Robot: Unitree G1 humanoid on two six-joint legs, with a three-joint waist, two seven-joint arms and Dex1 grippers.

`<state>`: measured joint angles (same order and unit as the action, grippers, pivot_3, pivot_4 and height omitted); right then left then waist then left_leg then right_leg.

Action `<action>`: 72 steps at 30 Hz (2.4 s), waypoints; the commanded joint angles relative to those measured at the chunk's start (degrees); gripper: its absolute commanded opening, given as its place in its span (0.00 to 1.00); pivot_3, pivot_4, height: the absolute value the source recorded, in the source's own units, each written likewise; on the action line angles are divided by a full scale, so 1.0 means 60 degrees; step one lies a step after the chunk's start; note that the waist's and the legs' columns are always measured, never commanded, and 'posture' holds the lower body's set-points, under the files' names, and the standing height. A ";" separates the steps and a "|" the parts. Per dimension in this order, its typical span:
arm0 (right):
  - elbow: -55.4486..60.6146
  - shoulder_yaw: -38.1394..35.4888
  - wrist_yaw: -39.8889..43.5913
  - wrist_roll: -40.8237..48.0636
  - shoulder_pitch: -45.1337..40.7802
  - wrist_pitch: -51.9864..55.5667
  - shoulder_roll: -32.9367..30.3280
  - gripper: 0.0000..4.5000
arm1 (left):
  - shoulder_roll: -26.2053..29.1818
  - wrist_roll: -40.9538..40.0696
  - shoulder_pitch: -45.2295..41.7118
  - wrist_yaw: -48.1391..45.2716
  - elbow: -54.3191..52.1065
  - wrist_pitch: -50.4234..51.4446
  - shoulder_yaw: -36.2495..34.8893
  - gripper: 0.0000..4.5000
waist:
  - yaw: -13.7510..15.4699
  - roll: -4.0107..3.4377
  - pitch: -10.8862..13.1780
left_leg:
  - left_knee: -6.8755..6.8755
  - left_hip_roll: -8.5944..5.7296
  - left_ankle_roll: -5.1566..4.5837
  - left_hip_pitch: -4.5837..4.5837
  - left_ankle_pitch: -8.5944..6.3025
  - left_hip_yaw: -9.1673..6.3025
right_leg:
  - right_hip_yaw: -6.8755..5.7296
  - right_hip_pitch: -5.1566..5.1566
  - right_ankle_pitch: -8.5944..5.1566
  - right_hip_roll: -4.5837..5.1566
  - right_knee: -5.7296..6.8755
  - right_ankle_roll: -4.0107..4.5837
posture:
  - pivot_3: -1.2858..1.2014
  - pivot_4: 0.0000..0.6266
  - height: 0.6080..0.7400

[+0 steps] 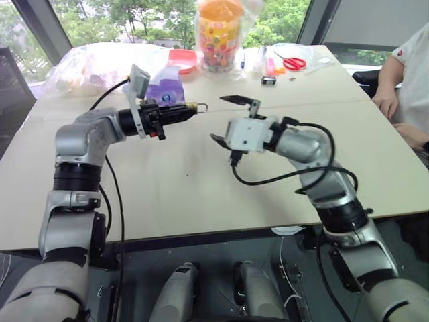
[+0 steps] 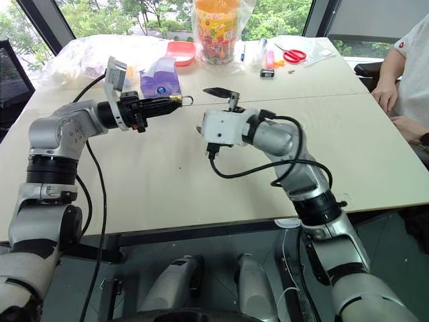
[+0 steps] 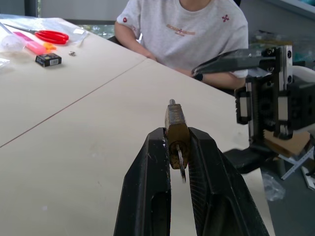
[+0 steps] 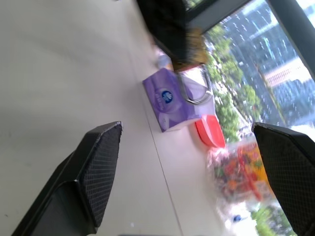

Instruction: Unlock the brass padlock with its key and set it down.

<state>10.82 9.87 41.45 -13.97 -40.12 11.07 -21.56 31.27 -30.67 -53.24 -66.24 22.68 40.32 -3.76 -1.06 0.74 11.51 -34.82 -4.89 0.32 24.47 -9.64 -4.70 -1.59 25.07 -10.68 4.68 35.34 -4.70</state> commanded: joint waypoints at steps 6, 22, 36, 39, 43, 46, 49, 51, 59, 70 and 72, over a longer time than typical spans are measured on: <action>0.0394 -0.0449 -0.1057 0.0693 -0.1106 0.1220 0.0632 0.99 | 0.0150 -0.0460 -0.0031 -0.0360 -0.1127 0.0445 -0.0039 0.00 | 0.0050 0.0000 0.0000 | -0.0011 0.0011 0.0002 -0.0001 -0.0001 0.0001 | -0.0006 -0.0007 -0.0008 -0.0002 -0.0004 0.0030 | 0.52 0.24 1.00; -0.0533 0.0054 -0.0835 0.1011 -0.1020 0.0899 0.0321 0.99 | 0.0422 -0.1135 0.0300 -0.0369 -0.2190 0.1021 -0.0323 0.00 | 0.0032 0.0000 0.0000 | -0.0006 0.0009 -0.0001 0.0001 -0.0002 0.0004 | -0.0008 -0.0009 -0.0007 -0.0005 -0.0018 0.0030 | 0.52 0.24 1.00; 0.0342 -0.0212 -0.0173 0.2199 -0.0627 0.2782 -0.0090 0.99 | 0.0211 -0.0693 0.0276 -0.0449 -0.1532 0.0243 0.0018 0.00 | 0.0053 0.0000 0.0000 | -0.0005 0.0010 -0.0003 0.0001 -0.0004 0.0004 | -0.0008 -0.0013 -0.0009 0.0001 -0.0025 0.0032 | 0.52 0.24 1.00; 0.0943 -0.0609 -0.0061 0.2302 -0.0304 0.3769 -0.0808 0.99 | -0.0120 -0.0531 0.0202 -0.0217 -0.1071 0.0180 0.0191 0.00 | 0.0095 0.0000 0.0000 | -0.0009 0.0009 -0.0004 0.0004 -0.0004 0.0003 | -0.0009 -0.0013 -0.0009 0.0003 -0.0026 0.0032 | 0.52 0.24 1.00; 0.2531 -0.0899 0.1129 0.2890 0.0659 0.5891 -0.2934 0.99 | -0.0912 0.0078 0.0238 0.0257 0.0044 0.0011 0.0723 0.00 | 0.0309 0.0002 0.0001 | -0.0037 0.0000 -0.0029 0.0014 -0.0019 0.0006 | -0.0015 -0.0028 -0.0014 0.0009 -0.0041 0.0027 | 0.52 0.24 1.00; 0.3927 -0.1310 0.1669 0.4008 0.1465 0.8307 -0.3905 0.99 | -0.1698 0.0526 0.0201 0.0646 0.1128 0.0137 0.1139 0.00 | 0.0309 0.0002 0.0000 | -0.0049 -0.0002 -0.0051 0.0023 -0.0033 0.0008 | -0.0020 -0.0036 -0.0030 0.0042 -0.0053 0.0003 | 0.52 0.24 1.00; 0.4834 -0.1649 0.1521 0.4803 0.1910 1.0071 -0.4065 0.99 | -0.2529 0.0875 -0.0200 0.1005 0.2591 0.0293 0.1252 0.00 | 0.0269 0.0007 0.0003 | -0.0057 -0.0003 -0.0062 0.0033 -0.0040 0.0011 | -0.0022 -0.0034 -0.0040 0.0057 -0.0056 -0.0018 | 0.52 0.24 1.00; 0.5099 -0.1665 0.1210 0.4994 0.1962 1.0631 -0.4008 0.99 | -0.3016 0.1028 -0.0648 0.1232 0.3770 0.0218 0.1090 0.00 | 0.0279 0.0009 0.0004 | -0.0064 -0.0002 -0.0062 0.0041 -0.0041 0.0012 | -0.0026 -0.0029 -0.0040 0.0058 -0.0057 -0.0020 | 0.52 0.24 1.00; 0.5391 -0.1548 0.0000 0.5400 0.1759 1.1368 -0.3605 1.00 | -0.3790 0.1450 -0.1879 0.1527 0.6730 -0.1122 0.0313 0.23 | 0.0299 0.0009 0.0004 | -0.0070 -0.0006 -0.0068 0.0060 -0.0050 0.0010 | -0.0049 -0.0028 -0.0028 0.0068 -0.0075 -0.0049 | 0.52 0.24 1.00; 0.5157 -0.1460 -0.0567 0.5683 0.1924 1.0847 -0.4131 1.00 | -0.2312 0.3052 -0.1486 0.0657 0.5838 -0.2560 0.0984 0.92 | 0.0211 0.0010 0.0003 | -0.0083 -0.0020 -0.0083 0.0121 -0.0055 0.0010 | -0.0049 0.0026 -0.0001 0.0072 -0.0076 -0.0046 | 0.52 0.24 1.00; 0.4918 -0.1432 -0.0752 0.5524 0.2066 1.0388 -0.4205 1.00 | -0.1739 0.2903 -0.1026 0.0361 0.4549 -0.2535 0.0836 0.92 | 0.0121 0.0010 0.0003 | -0.0075 -0.0013 -0.0082 0.0120 -0.0056 0.0011 | -0.0045 0.0035 0.0000 0.0068 -0.0072 -0.0043 | 0.52 0.24 1.00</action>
<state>40.52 1.90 37.86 19.87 -27.78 75.93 -46.36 19.56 -13.02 -59.74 -62.31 55.92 26.02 1.86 -0.34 0.80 11.52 -35.26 -4.96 -0.17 25.19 -9.97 -4.67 -1.86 25.28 -10.68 5.09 34.92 -4.96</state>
